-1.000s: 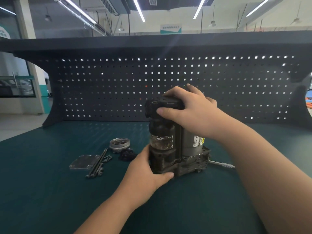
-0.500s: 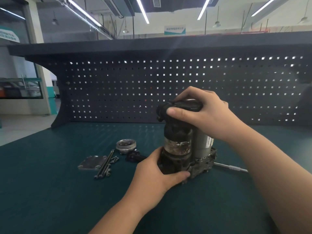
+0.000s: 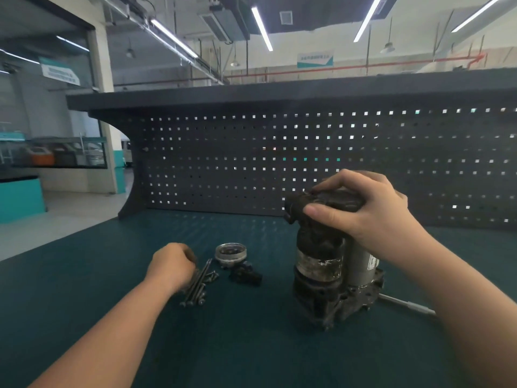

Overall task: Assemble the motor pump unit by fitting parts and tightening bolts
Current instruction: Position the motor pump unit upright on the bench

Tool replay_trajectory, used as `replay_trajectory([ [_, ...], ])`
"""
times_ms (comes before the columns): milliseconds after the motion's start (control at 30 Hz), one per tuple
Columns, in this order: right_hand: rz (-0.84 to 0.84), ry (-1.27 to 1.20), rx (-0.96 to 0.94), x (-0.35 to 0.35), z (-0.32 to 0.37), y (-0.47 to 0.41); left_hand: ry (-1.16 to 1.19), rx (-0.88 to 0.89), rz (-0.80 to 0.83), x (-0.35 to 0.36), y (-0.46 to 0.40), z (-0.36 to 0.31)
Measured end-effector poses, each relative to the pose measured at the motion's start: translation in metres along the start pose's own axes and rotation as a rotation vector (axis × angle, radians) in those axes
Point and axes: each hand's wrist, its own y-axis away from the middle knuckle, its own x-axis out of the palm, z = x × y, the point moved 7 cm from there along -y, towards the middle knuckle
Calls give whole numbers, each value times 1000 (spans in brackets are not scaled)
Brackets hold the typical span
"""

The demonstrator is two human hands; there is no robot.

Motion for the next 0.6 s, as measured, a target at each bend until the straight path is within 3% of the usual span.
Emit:
replay_trajectory([
  [133,19,17,0,2,0,-1,-255,-24,263,10,-6,-4],
  [233,15,26,-7,3,-1,-2,-418,-44,351,23,1,-3],
  [433,7,11,-12,2,-2,-2,-337,-35,163,27,-8,-7],
  [600,8,18,-14,3,-3,-3,-420,-34,252,36,-10,-16],
])
